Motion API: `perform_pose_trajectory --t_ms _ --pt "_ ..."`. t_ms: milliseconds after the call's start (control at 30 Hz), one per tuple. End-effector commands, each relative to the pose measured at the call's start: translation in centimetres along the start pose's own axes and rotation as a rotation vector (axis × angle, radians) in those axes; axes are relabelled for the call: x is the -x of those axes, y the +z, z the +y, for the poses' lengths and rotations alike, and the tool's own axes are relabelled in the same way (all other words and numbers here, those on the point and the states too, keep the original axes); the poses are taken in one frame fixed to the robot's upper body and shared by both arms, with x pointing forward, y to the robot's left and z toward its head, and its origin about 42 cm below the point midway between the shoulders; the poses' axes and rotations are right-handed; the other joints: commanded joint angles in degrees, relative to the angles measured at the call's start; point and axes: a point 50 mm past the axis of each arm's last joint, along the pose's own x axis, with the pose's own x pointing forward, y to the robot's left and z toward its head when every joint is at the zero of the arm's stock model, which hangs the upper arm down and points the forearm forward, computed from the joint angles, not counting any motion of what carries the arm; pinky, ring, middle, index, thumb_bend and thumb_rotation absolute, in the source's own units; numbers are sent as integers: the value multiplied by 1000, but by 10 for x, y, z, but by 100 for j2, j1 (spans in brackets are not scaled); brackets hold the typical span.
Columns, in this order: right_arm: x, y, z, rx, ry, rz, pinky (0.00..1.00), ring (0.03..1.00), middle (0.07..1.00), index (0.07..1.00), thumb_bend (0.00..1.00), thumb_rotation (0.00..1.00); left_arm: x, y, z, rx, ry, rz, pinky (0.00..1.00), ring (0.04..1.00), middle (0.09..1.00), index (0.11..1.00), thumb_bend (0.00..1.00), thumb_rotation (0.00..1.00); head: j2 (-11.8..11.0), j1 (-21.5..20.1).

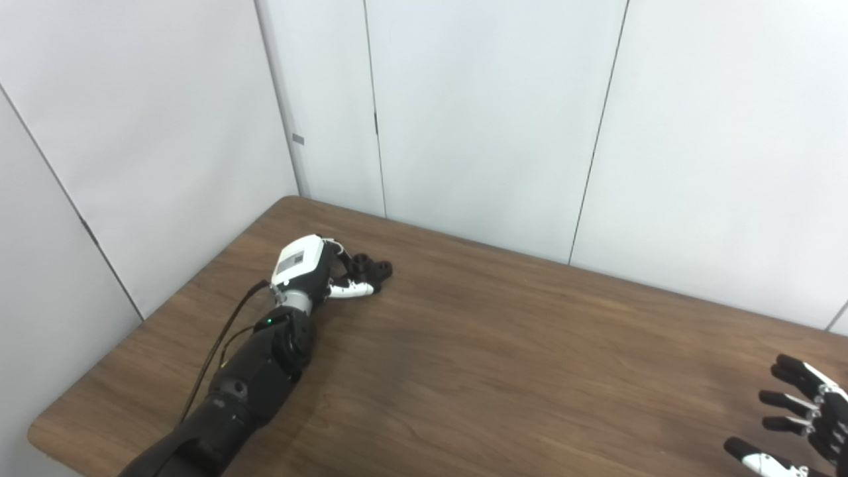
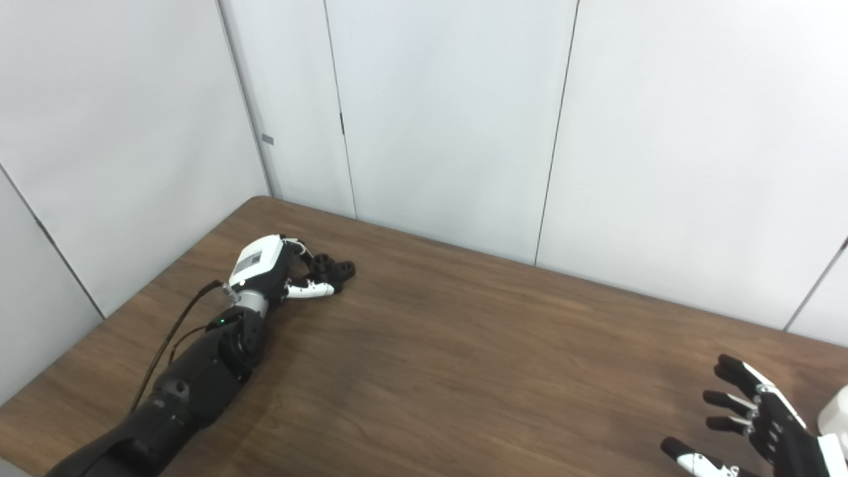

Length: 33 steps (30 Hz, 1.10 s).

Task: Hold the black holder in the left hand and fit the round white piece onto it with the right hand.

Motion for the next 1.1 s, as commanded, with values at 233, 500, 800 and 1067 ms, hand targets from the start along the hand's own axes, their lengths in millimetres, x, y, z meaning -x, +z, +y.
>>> perform_pose_trajectory --t_ms 233,500,800,1067 --pt "-12 20 1 5 -25 -97 657 759 845 850 561 0 31 3 -34 -8 -101 -141 982 966 856 485 523 59 -64 -198" --pt "-13 19 3 5 -27 -111 657 761 849 863 558 0 55 36 -50 90 -168 -345 950 959 878 484 524 57 -13 -330" --pt "-13 14 0 -9 -30 -97 722 782 869 877 566 0 80 79 -80 170 -261 -579 860 961 891 483 525 61 92 -574" --pt "-17 11 -1 -2 -41 -116 664 738 842 851 614 0 102 117 -102 217 -363 -707 871 983 886 482 525 62 207 -915"
